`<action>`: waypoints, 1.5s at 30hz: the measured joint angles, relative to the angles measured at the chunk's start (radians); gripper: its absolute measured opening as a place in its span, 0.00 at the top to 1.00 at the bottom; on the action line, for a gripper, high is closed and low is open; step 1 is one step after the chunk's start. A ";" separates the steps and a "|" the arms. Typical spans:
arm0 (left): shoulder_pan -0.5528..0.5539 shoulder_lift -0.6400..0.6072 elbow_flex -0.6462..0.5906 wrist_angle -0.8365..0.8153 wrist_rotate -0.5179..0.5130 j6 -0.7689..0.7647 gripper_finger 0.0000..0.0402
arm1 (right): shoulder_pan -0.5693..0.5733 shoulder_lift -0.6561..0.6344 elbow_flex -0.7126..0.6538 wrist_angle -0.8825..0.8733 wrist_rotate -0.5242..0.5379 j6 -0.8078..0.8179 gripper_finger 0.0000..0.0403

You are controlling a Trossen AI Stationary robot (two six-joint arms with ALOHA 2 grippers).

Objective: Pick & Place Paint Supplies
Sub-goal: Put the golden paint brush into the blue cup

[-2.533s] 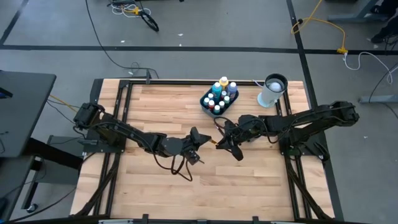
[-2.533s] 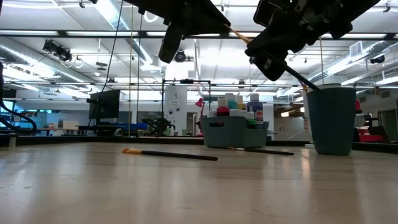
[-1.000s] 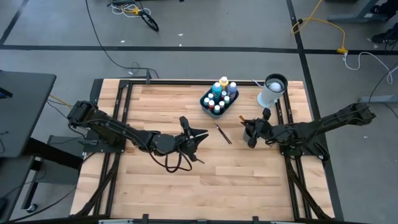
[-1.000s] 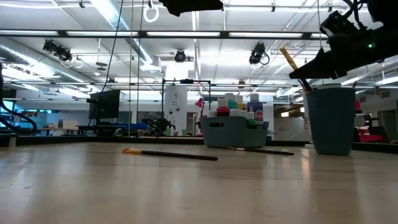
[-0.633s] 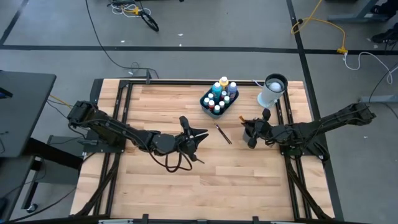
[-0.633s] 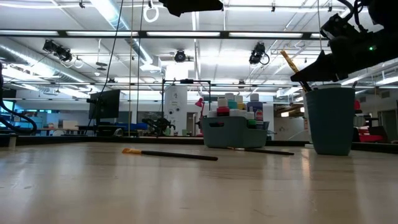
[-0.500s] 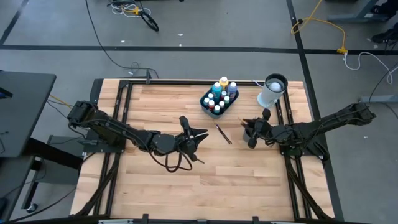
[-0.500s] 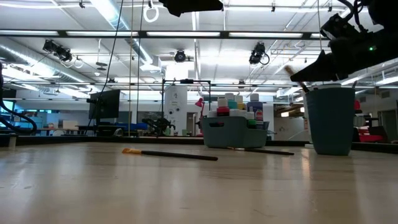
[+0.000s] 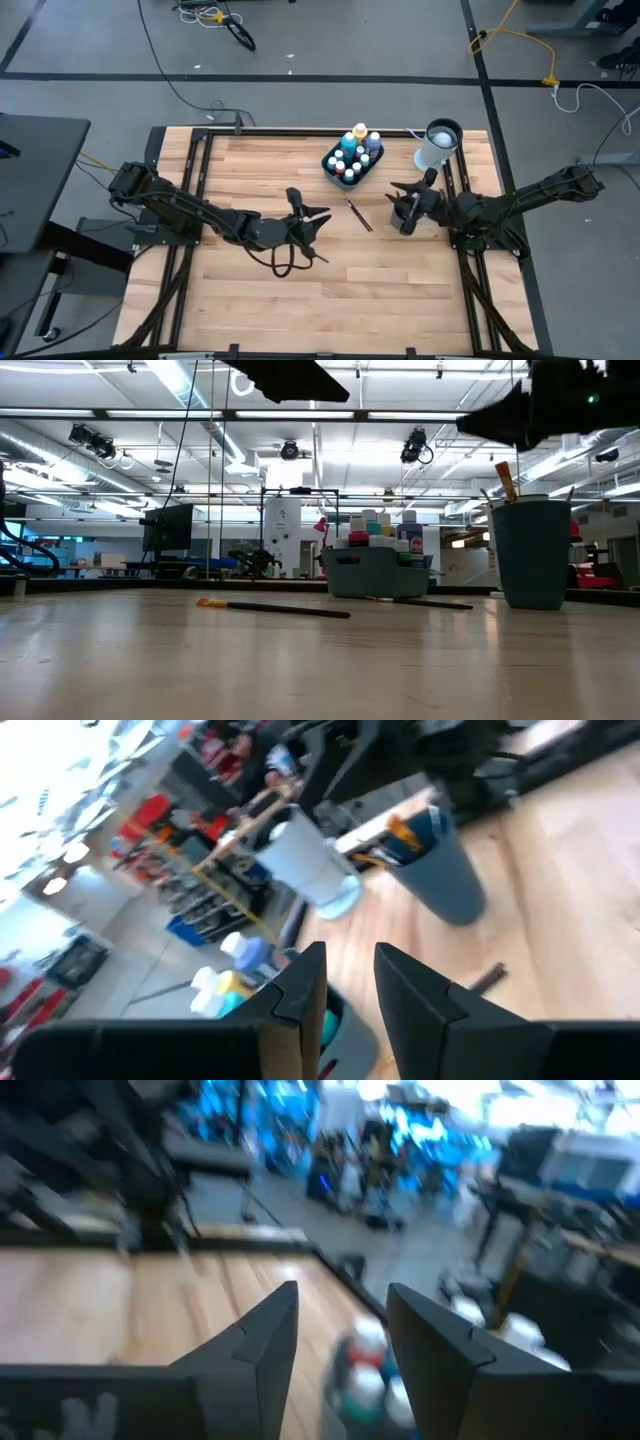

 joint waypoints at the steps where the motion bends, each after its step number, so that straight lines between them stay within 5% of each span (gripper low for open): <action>1: -0.008 -0.004 0.000 0.008 -0.023 0.001 0.75 | 0.000 0.000 0.000 0.036 -0.026 -0.017 0.60; 7: -0.053 -0.158 0.000 -0.040 -0.036 0.027 0.75 | 0.000 0.000 0.001 0.160 -0.168 0.013 0.60; 16: -0.013 -0.386 -0.039 -0.395 0.195 -0.183 0.79 | 0.000 0.063 0.133 0.075 -0.337 0.086 0.60; 29: 0.108 -0.402 -0.474 -0.093 0.608 -0.480 0.80 | 0.000 0.330 0.310 -0.014 -0.339 0.099 0.60; 38: 0.140 -0.399 -0.666 0.013 0.632 -0.652 0.80 | -0.001 0.465 0.354 -0.010 -0.339 0.164 0.60; 45: 0.140 -0.369 -0.703 0.042 0.651 -0.704 0.80 | -0.012 0.528 0.355 0.061 -0.343 0.182 0.60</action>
